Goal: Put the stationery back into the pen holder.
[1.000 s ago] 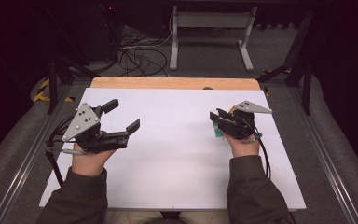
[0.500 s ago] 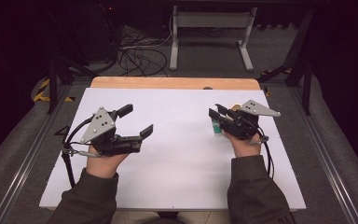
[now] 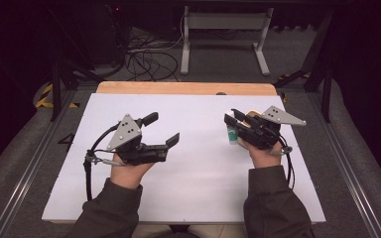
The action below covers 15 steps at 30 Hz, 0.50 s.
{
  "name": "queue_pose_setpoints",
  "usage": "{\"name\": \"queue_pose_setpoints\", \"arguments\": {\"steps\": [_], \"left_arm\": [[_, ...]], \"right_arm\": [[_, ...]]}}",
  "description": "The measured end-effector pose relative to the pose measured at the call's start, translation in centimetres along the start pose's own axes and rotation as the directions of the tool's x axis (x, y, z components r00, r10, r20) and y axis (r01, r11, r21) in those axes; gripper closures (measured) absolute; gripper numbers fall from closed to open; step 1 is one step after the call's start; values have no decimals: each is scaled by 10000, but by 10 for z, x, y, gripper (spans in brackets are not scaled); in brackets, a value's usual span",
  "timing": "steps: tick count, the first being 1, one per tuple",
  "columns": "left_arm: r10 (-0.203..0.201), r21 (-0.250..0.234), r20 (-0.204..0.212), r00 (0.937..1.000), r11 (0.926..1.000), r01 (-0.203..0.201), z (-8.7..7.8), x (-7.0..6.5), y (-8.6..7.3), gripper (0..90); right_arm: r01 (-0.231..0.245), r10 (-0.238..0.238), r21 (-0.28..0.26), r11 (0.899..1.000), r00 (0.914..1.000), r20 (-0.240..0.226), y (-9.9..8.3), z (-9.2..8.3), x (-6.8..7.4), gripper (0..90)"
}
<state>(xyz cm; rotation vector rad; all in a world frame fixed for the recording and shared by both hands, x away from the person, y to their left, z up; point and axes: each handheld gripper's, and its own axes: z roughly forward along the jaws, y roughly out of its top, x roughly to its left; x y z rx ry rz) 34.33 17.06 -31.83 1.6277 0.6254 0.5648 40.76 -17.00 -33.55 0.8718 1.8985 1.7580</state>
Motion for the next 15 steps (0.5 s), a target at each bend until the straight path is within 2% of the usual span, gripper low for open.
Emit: {"name": "queue_pose_setpoints", "arguments": {"steps": [6,15], "left_arm": [[36,13,455,9990,10000,-36,21,-10,-4,134],[-600,-91,1018,9930,9981,612,48,-16,-9,174]], "right_arm": [[177,-176,-273,9995,9998,36,6,-8,0,658],[270,-270,-600,9978,9996,14,10,-16,3,658]]}}
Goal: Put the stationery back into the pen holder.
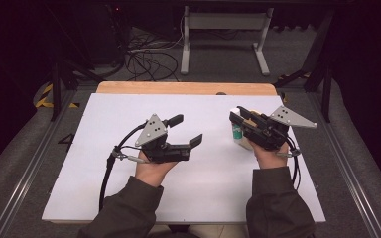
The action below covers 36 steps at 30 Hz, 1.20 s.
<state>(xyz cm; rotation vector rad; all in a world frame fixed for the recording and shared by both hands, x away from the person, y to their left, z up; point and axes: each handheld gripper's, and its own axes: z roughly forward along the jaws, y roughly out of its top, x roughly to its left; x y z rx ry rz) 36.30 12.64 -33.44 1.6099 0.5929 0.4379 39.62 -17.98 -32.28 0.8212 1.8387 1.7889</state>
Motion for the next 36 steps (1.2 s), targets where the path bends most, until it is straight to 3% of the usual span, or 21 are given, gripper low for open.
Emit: {"name": "queue_pose_setpoints", "arguments": {"steps": [15,29,36], "left_arm": [[-570,217,877,9945,9982,553,47,-7,-7,218],[-1017,520,1827,9779,9942,937,80,-17,-6,329],[-1366,566,2029,9696,9902,1277,91,-20,-7,367]], "right_arm": [[229,-235,-471,9986,9996,-134,7,-7,5,657],[366,-369,-630,9973,9993,-37,8,-10,5,658],[371,-379,-697,9969,9992,-95,9,-11,6,658]]}}
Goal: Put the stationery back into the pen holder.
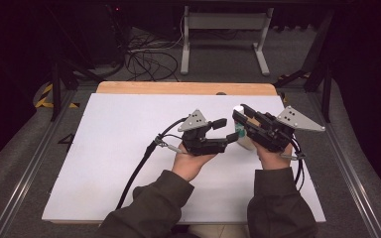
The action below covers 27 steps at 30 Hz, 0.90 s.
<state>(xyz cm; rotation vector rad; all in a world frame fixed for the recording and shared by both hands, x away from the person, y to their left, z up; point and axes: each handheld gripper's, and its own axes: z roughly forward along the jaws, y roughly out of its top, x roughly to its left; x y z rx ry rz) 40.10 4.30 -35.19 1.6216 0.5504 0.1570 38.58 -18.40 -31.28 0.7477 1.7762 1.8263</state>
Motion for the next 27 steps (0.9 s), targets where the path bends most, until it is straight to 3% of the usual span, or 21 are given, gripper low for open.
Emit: {"name": "queue_pose_setpoints", "arguments": {"steps": [14,22,27], "left_arm": [[-211,56,288,9994,9998,210,18,0,2,454],[-24,3,490,9988,10000,24,22,-2,2,572],[-184,-19,743,9971,9998,186,24,-1,3,642]], "right_arm": [[32,-31,-160,9999,10000,56,1,-3,-1,658],[12,-10,-220,9998,9999,126,2,-4,-2,658],[-11,16,-235,9997,9998,179,2,-5,-3,658]]}}
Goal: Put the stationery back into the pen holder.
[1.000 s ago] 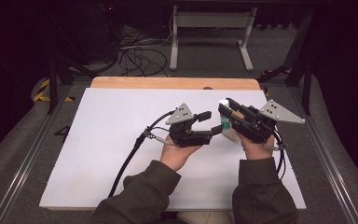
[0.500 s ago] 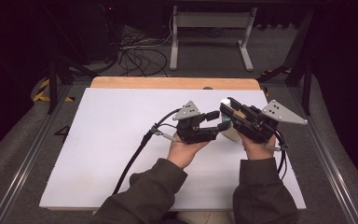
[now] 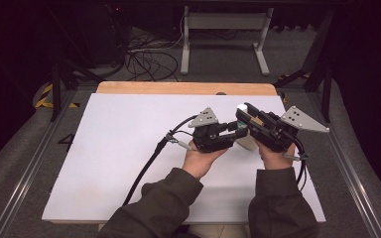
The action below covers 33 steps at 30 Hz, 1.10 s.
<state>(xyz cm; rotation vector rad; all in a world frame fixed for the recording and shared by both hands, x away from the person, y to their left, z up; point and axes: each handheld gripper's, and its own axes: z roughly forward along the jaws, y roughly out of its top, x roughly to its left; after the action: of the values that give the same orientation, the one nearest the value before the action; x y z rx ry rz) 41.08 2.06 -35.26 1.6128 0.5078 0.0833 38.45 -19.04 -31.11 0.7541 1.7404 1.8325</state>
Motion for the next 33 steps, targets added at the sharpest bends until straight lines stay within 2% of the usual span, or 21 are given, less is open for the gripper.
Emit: {"name": "queue_pose_setpoints", "arguments": {"steps": [6,12,20,26,33], "left_arm": [[15,58,57,10000,10000,-16,2,0,2,651],[277,201,-133,9995,9994,-274,5,1,2,655],[666,470,-432,9968,9968,-646,12,4,2,657],[639,575,-637,9959,9965,-602,14,8,0,657],[865,656,-844,9927,9945,-811,18,12,2,657]], "right_arm": [[-38,39,-76,10000,10000,35,1,-2,-2,658],[-84,84,-5,10000,10000,-12,0,-4,-6,655],[-50,45,295,9996,9998,182,0,-4,-11,645],[-55,50,306,9995,9999,151,0,-8,-15,542],[-72,67,251,9997,9998,193,3,-16,-19,510]]}}
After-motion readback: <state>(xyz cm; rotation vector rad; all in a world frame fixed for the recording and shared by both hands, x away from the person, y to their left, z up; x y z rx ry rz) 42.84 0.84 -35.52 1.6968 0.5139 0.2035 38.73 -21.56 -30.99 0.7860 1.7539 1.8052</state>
